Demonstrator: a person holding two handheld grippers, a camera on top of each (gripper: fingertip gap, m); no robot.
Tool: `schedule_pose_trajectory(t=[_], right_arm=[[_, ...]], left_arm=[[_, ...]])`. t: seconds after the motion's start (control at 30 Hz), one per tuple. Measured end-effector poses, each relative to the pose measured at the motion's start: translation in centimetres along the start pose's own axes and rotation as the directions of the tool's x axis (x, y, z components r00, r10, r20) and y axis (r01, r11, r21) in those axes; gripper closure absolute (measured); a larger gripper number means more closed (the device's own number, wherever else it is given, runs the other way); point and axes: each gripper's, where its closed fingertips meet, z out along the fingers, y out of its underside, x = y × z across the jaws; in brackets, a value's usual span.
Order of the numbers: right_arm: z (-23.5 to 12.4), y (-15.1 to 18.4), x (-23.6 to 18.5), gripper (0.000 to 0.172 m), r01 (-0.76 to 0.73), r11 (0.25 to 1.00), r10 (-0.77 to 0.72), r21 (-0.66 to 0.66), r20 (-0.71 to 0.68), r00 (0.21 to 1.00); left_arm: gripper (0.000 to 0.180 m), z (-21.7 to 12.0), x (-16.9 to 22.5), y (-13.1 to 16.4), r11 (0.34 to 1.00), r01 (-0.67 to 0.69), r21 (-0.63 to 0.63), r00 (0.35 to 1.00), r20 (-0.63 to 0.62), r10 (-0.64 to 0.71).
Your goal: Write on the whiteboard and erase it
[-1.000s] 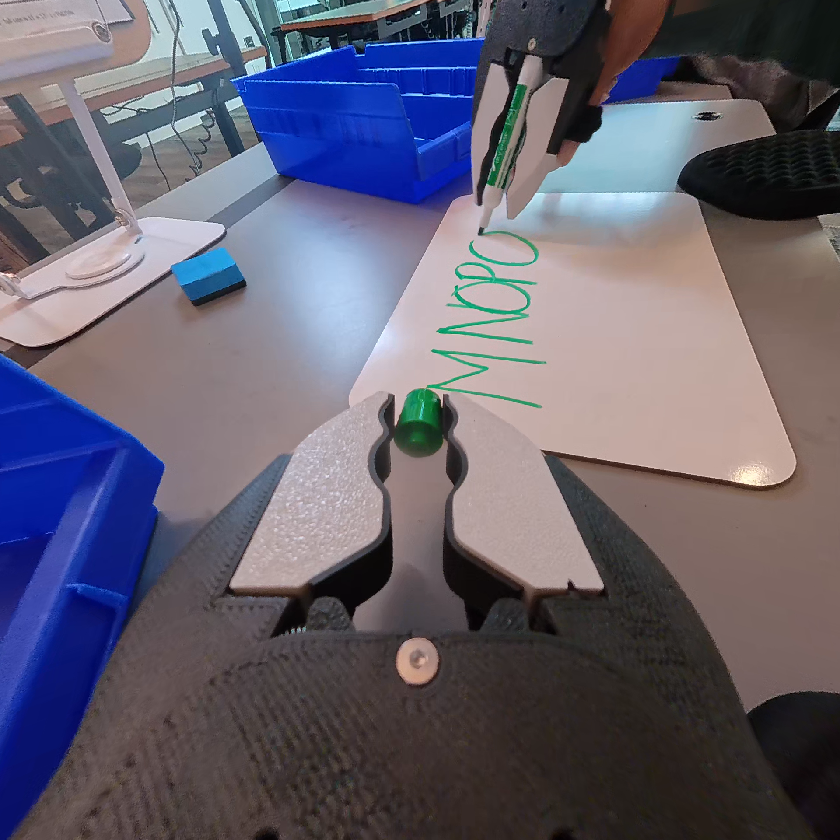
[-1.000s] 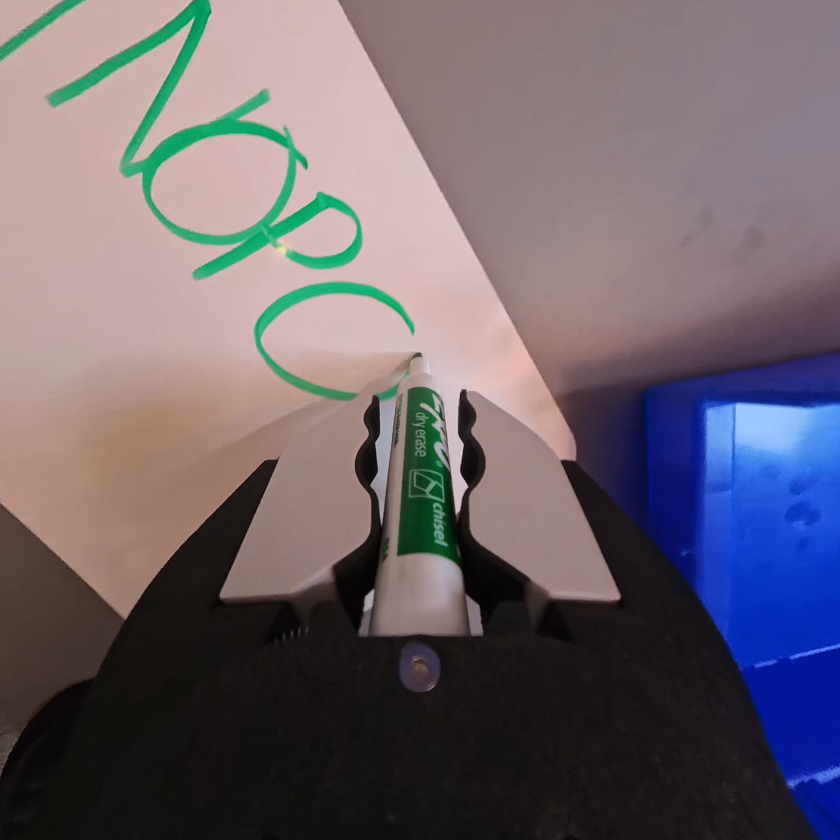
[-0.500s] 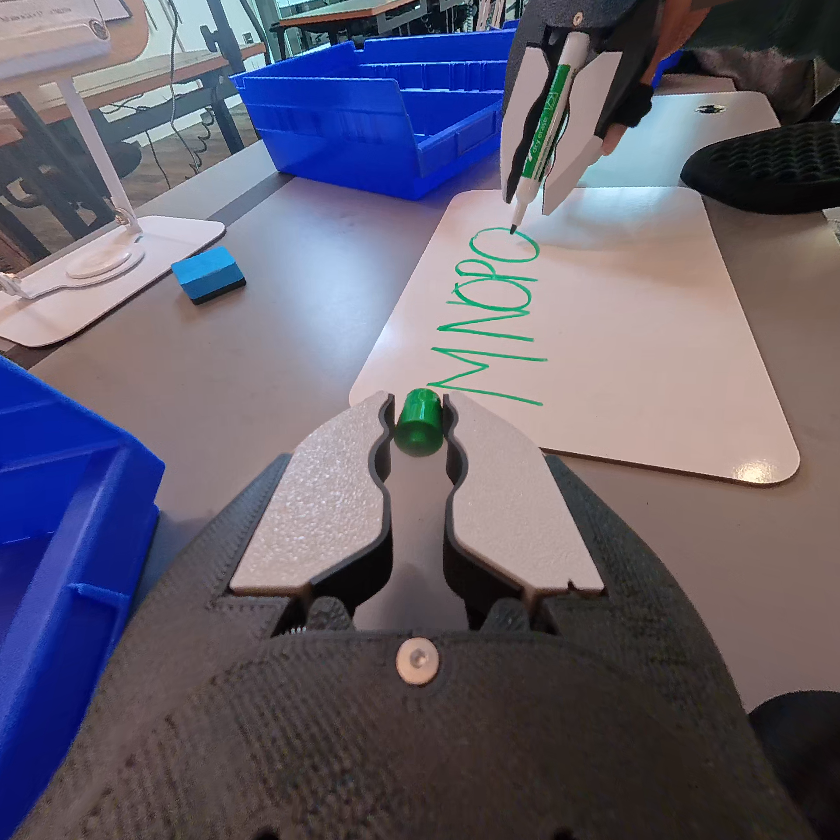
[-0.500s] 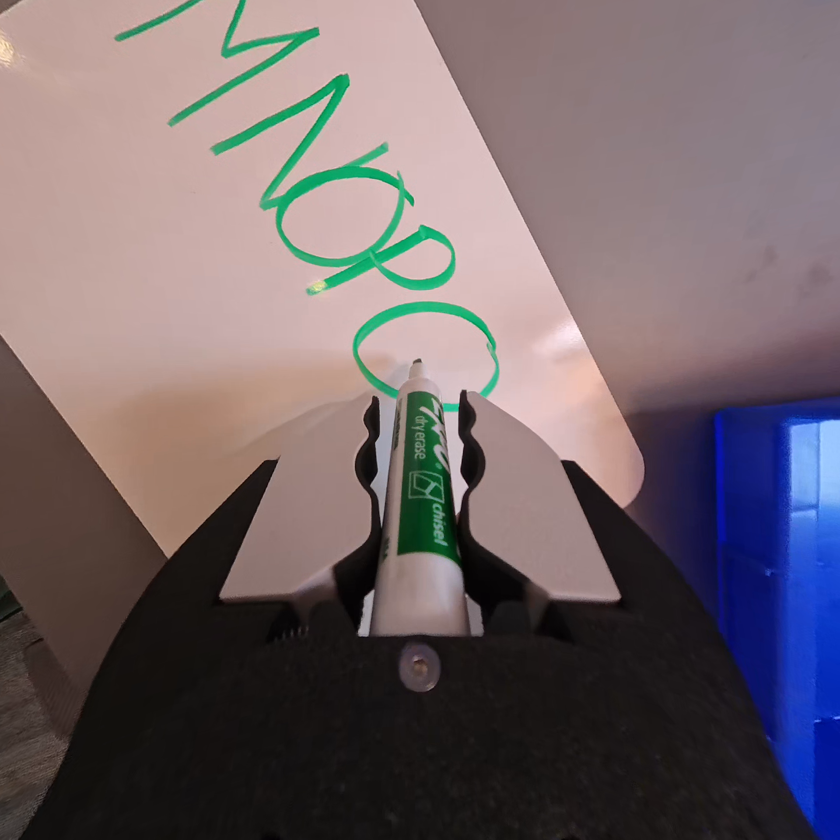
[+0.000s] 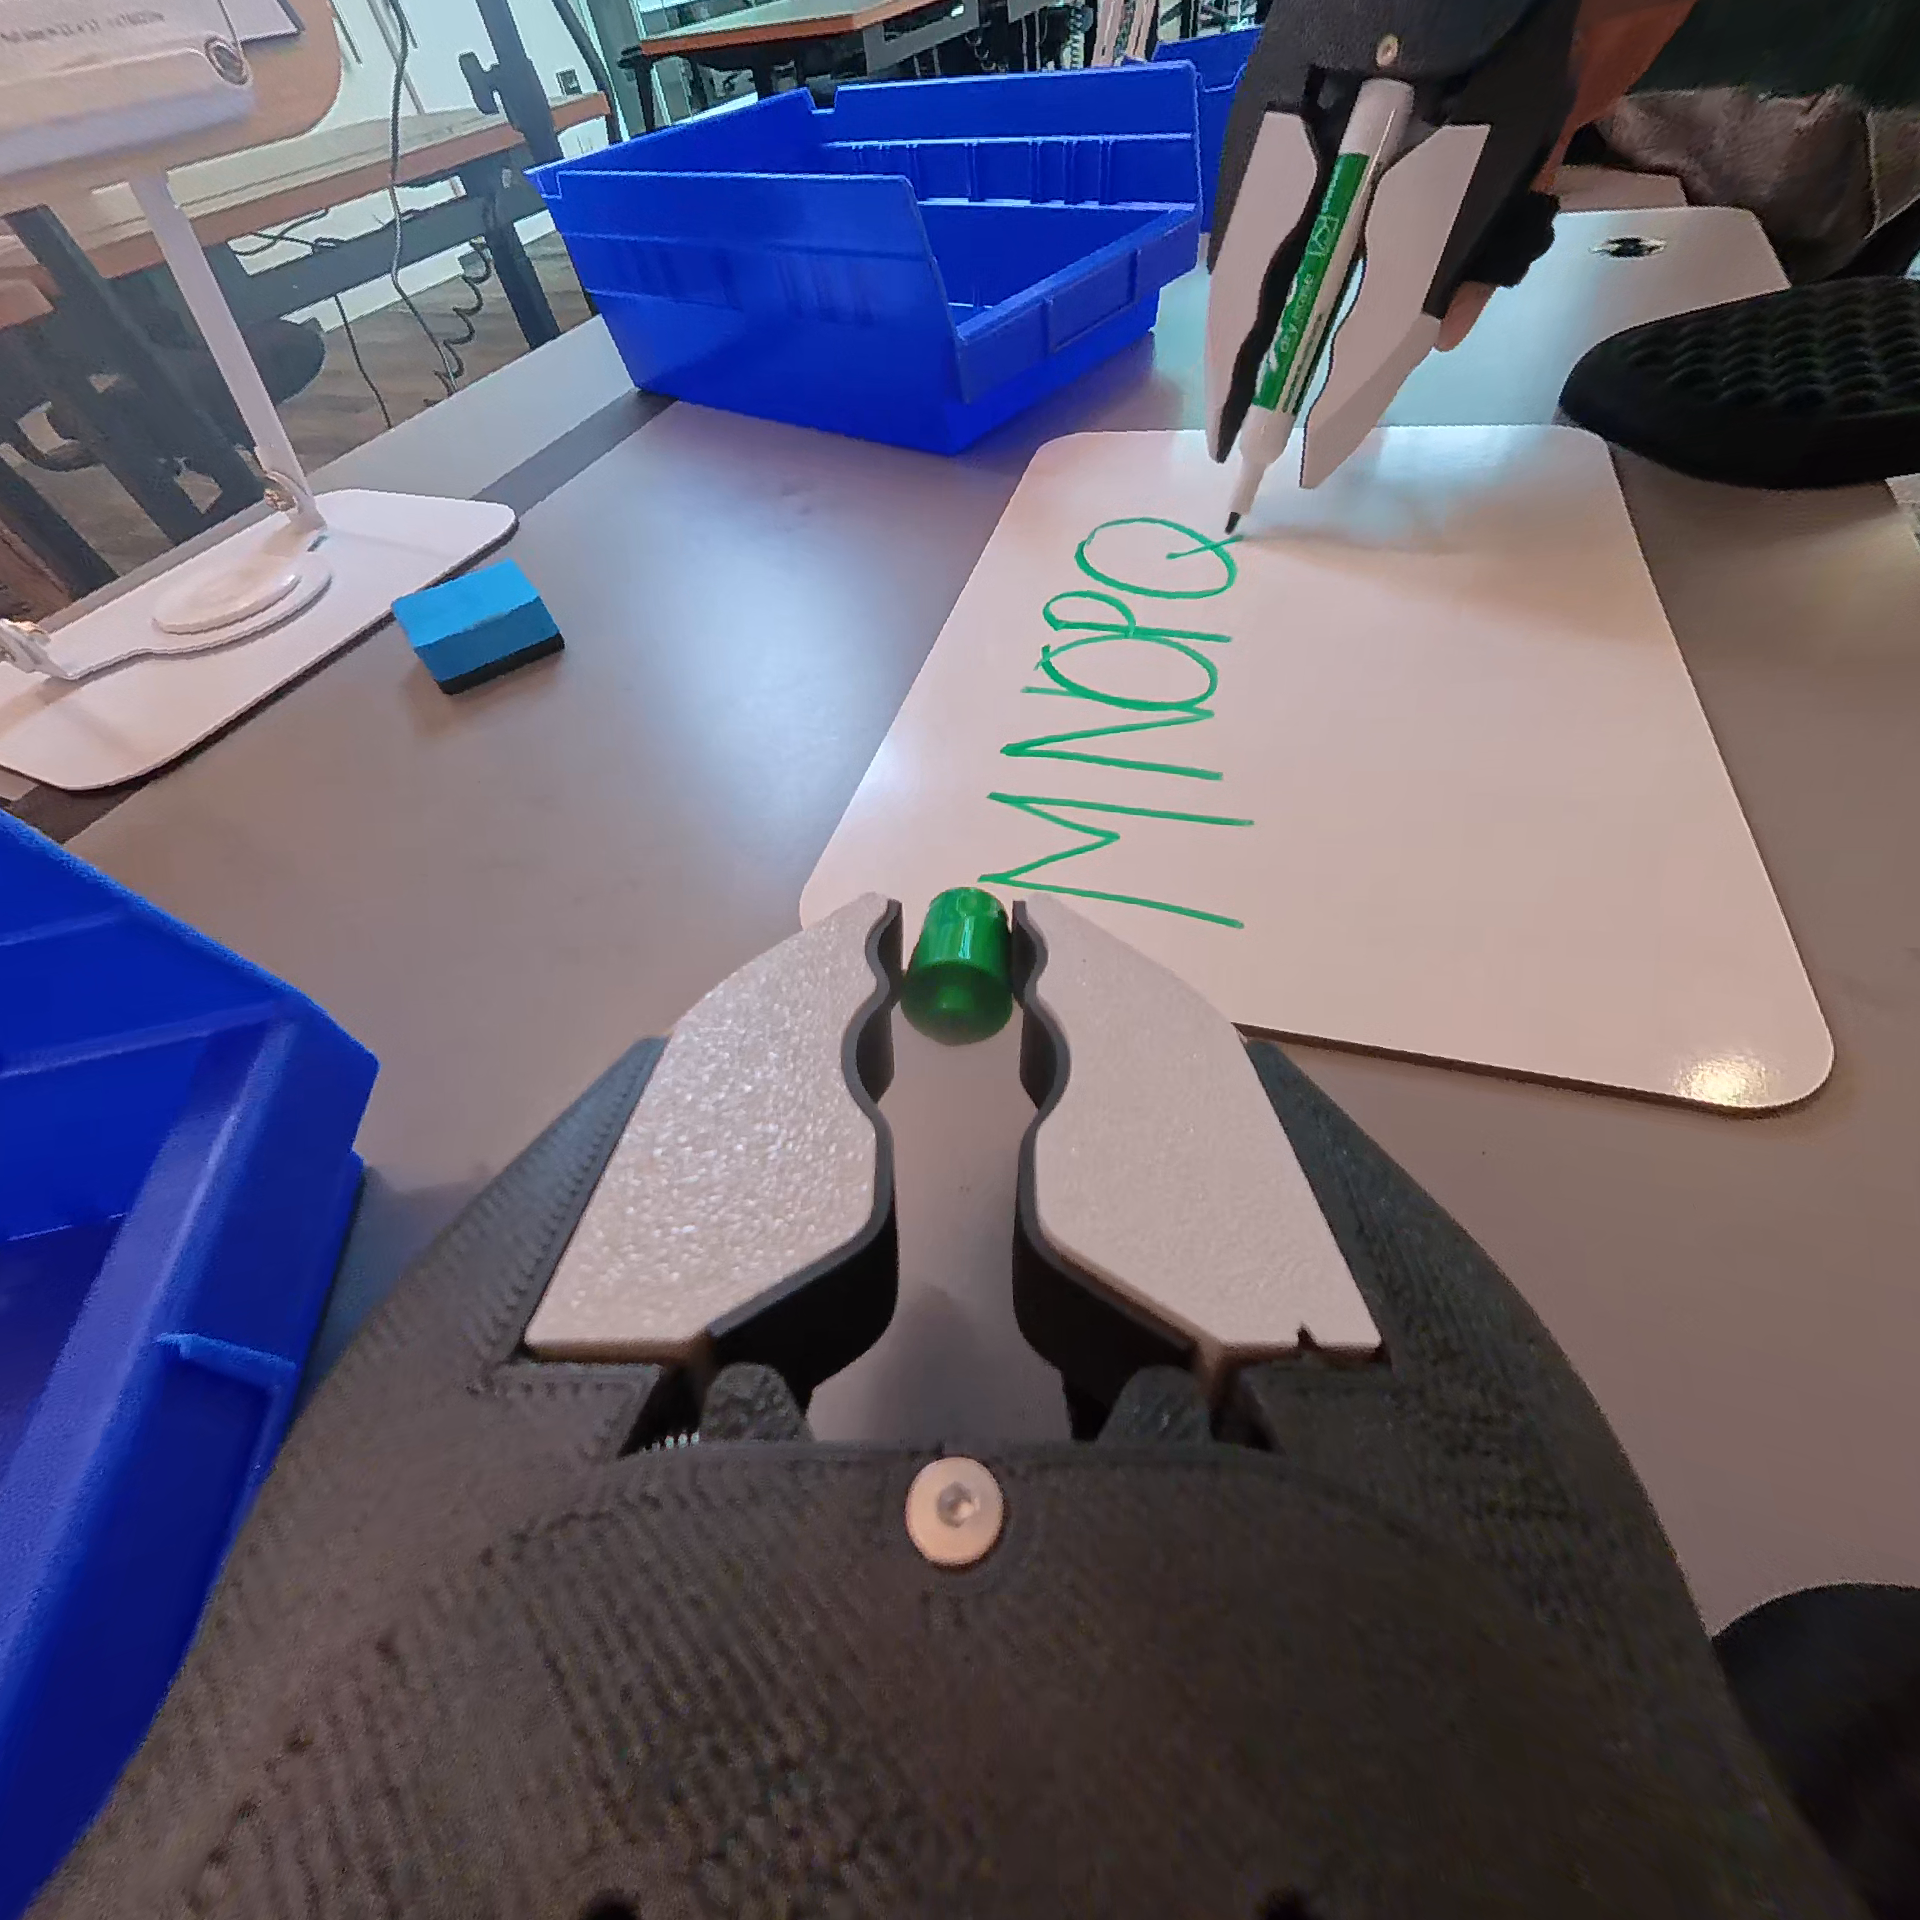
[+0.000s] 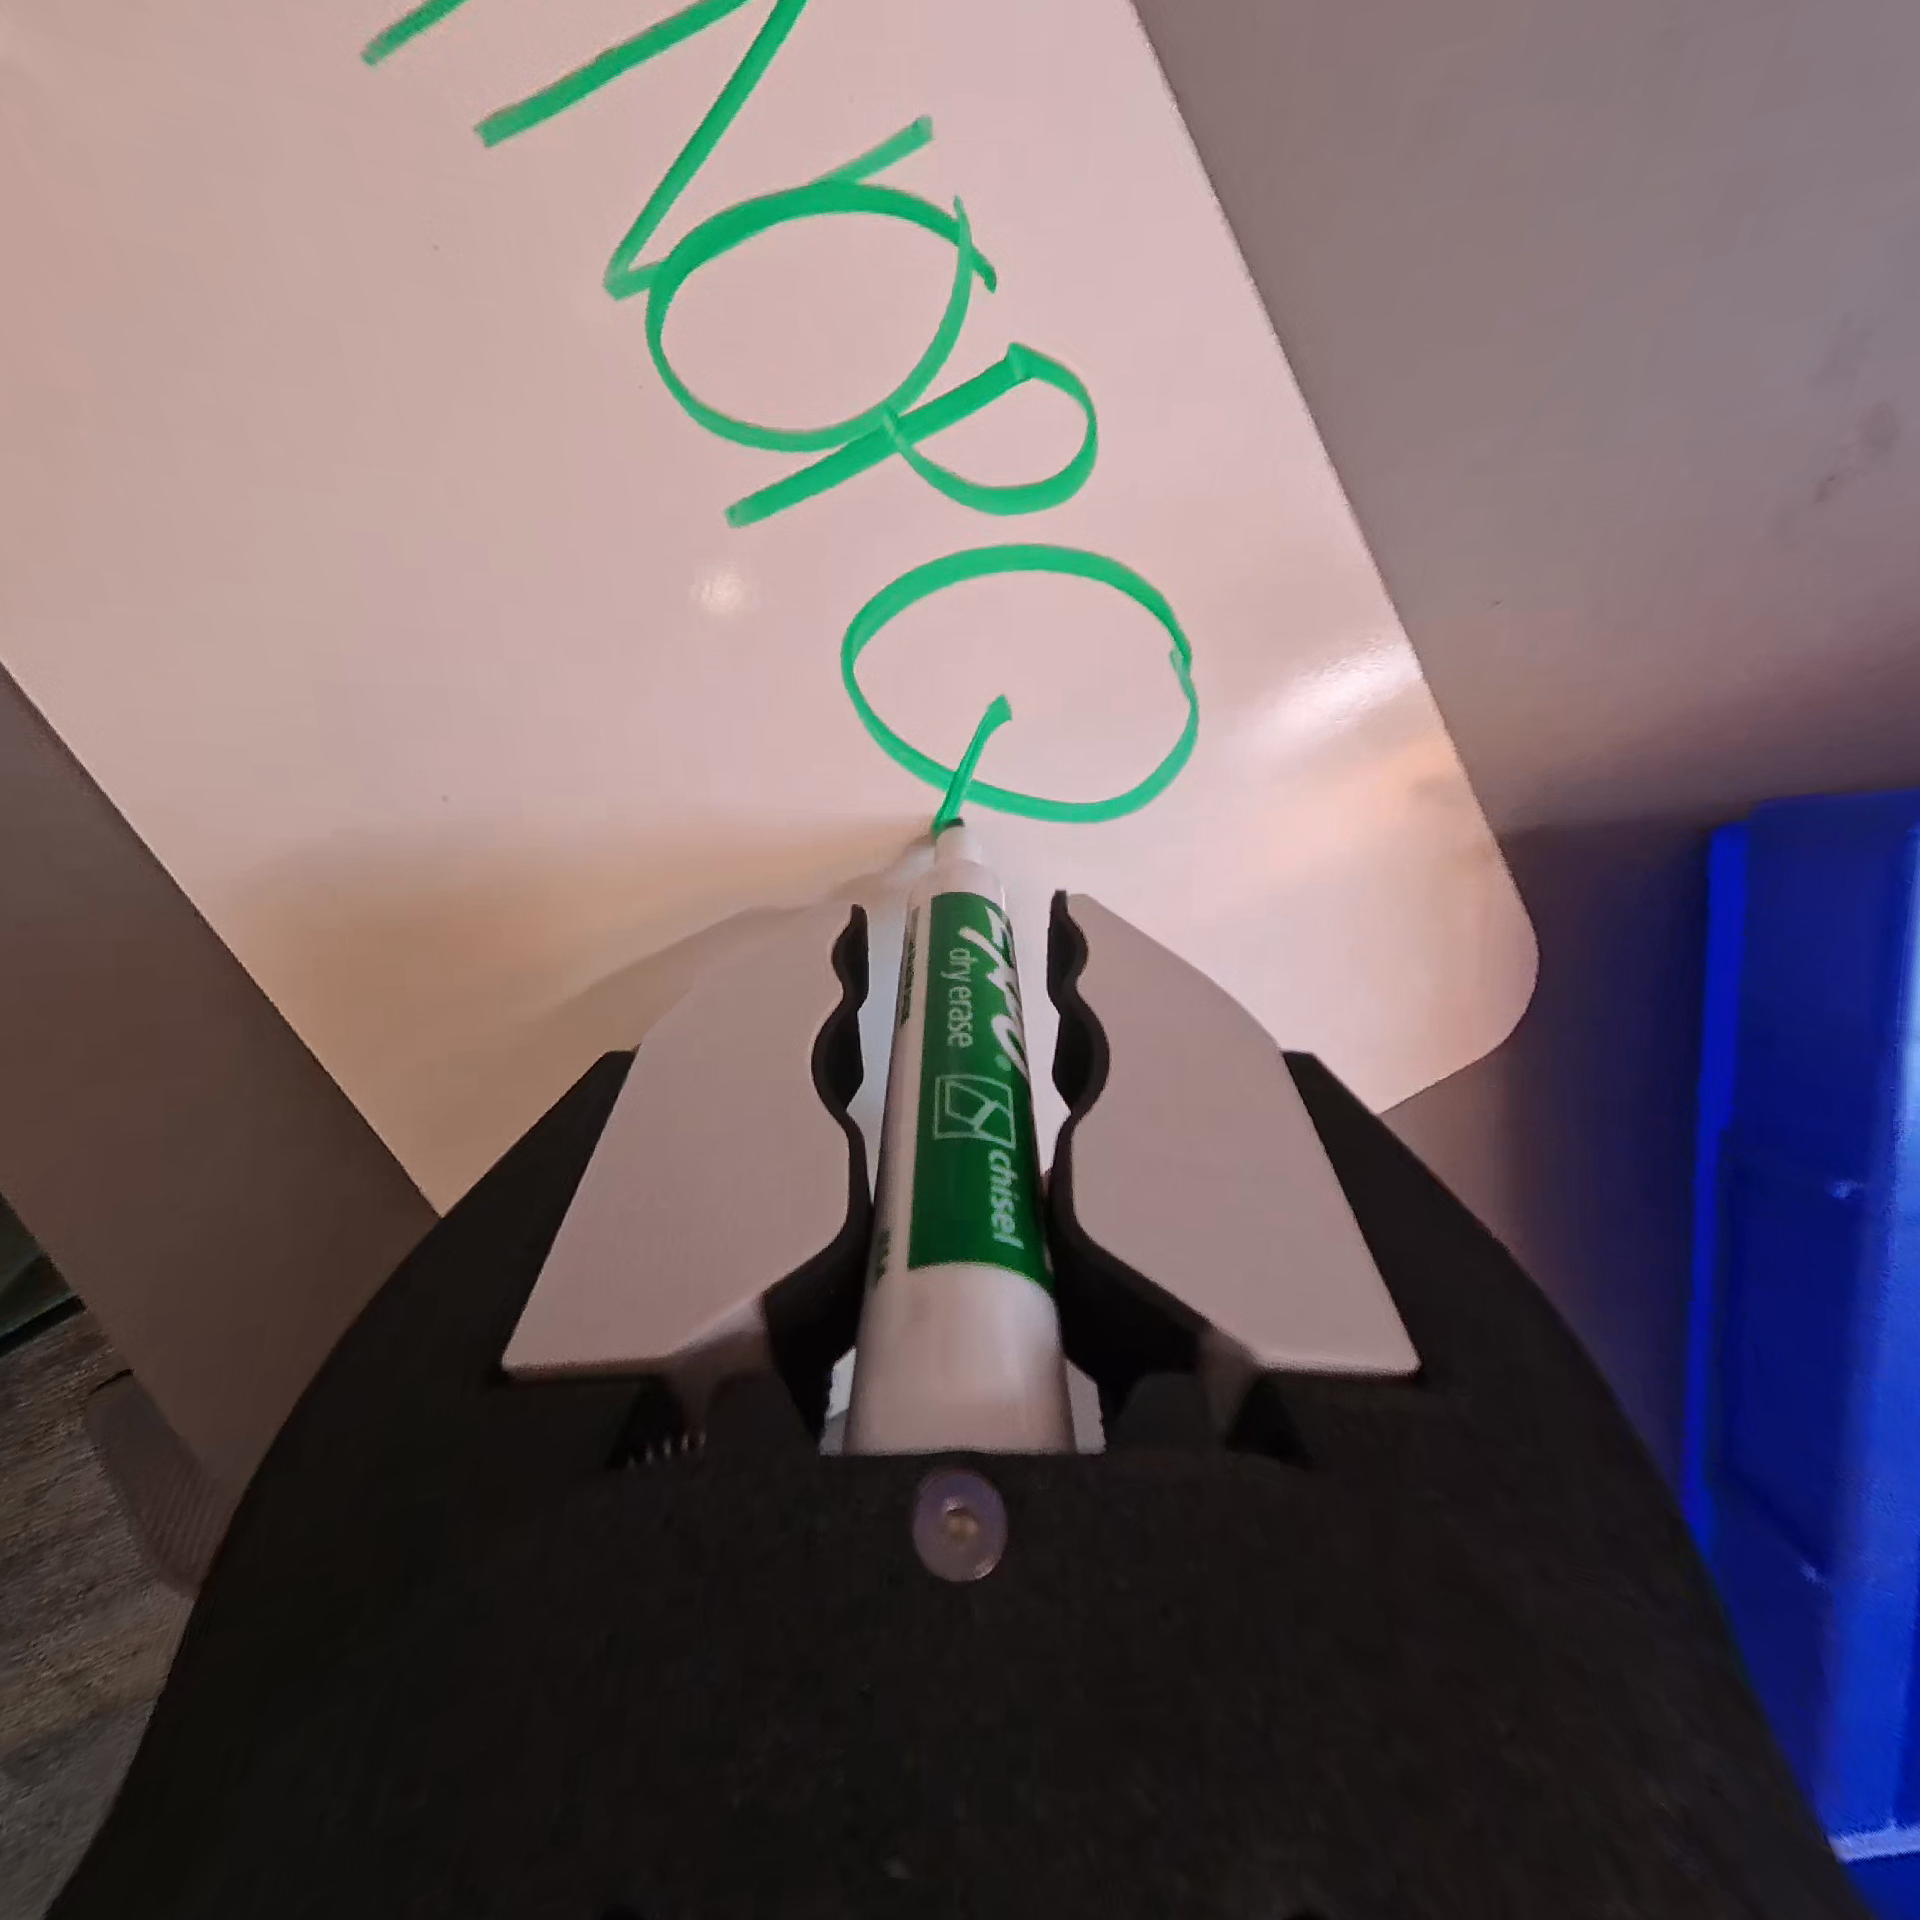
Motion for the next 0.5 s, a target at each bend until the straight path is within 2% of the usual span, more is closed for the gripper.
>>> schedule_pose_trajectory(t=[0.1,0.23,0.5], right_arm=[[-0.8,-0.9,1.5,0.138,-0.021,0.999,0.023,0.05,-0.035,0.999],[-1.2,-0.5,3.8,0.138,-0.059,0.996,0.064,0.062,-0.084,0.994],[0.1,-0.5,5.4,0.137,-0.095,0.995,0.098,0.042,-0.086,0.991]], left_arm=[[0.161,-0.1,-0.1,0.0,1.0,-0.001,0.005,1.0,0.006,0.001],[0.161,0.0,-0.1,0.0,1.0,0.011,0.002,1.0,0.003,-0.011],[0.161,0.0,0.0,0.0,1.0,0.006,0.003,1.0,-0.004,-0.006]])
